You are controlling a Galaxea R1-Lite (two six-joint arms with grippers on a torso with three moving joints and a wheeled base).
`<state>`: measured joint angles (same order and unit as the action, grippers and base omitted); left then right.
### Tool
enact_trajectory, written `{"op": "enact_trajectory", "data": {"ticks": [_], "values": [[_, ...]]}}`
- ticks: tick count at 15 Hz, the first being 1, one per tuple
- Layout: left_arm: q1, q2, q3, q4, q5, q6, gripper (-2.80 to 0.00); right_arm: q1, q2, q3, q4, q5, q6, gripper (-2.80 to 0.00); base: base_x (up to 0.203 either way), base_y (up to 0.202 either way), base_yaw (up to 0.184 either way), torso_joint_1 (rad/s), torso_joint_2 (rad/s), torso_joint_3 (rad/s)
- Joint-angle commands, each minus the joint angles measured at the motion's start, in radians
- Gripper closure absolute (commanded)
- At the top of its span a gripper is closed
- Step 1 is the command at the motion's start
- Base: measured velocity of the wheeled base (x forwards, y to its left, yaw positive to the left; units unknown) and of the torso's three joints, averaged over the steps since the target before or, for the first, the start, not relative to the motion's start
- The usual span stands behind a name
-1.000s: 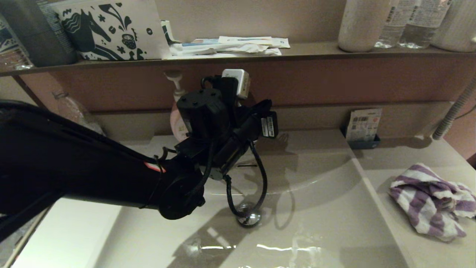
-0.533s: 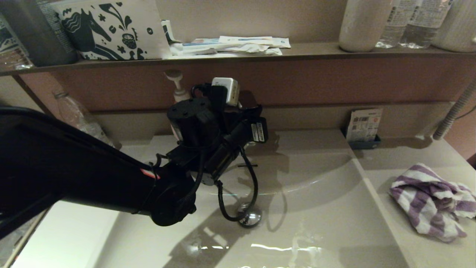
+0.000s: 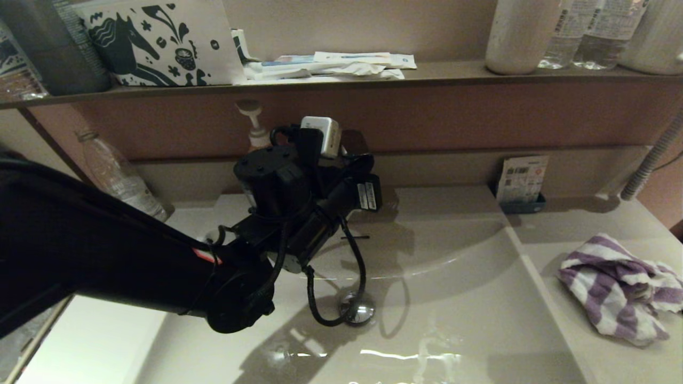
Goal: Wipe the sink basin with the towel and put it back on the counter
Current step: Pick up the cloth
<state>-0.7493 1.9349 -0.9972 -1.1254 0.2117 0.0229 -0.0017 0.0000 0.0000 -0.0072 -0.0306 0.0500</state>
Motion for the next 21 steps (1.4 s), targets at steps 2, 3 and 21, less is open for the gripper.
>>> {"op": "enact_trajectory", "data": {"ticks": [2,3,21], "values": [[-0.035,-0.001,0.007,-0.026,0.004,0.002,0.0,0.0,0.0,0.0,0.0,0.0,0.001,0.0,0.0,0.0,0.0,0.0,0.0,0.0],[-0.039,-0.001,-0.012,-0.025,0.005,0.002,0.0,0.0,0.0,0.0,0.0,0.0,0.001,0.0,0.0,0.0,0.0,0.0,0.0,0.0],[0.039,0.007,-0.06,-0.024,-0.006,0.002,0.0,0.0,0.0,0.0,0.0,0.0,0.001,0.0,0.0,0.0,0.0,0.0,0.0,0.0]]}}
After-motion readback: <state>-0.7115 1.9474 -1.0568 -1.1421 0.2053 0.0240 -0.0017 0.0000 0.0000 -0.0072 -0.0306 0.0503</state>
